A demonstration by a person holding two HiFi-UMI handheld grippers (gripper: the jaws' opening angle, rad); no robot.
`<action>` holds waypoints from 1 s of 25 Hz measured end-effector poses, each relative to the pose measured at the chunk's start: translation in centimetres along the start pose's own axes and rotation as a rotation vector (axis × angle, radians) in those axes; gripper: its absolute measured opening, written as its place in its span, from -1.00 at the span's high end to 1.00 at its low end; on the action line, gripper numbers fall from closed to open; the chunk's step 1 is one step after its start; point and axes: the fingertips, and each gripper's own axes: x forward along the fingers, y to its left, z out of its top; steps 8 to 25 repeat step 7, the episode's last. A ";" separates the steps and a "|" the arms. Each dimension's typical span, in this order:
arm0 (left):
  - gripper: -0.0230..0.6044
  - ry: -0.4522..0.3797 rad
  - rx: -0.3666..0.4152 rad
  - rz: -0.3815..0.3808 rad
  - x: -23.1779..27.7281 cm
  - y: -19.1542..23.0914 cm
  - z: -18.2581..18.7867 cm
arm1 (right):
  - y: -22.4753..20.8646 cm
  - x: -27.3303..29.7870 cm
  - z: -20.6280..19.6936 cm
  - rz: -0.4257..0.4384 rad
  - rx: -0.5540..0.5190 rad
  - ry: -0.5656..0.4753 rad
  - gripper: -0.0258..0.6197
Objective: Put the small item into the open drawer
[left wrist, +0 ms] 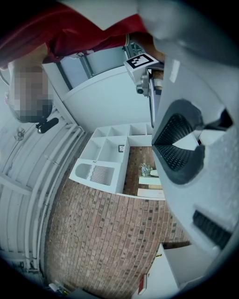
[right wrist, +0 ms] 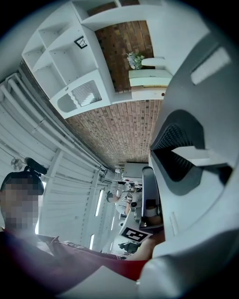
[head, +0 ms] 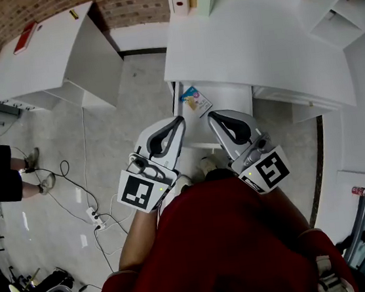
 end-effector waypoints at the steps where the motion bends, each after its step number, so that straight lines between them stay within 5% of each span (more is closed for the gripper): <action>1: 0.90 0.004 0.002 0.000 -0.1 0.0 -0.2 | 0.0 0.0 -0.1 -0.001 0.000 0.002 0.89; 25: 0.90 -0.006 -0.001 -0.003 -0.1 -0.1 -0.2 | 0.0 -0.2 -0.3 -0.002 0.003 0.002 0.89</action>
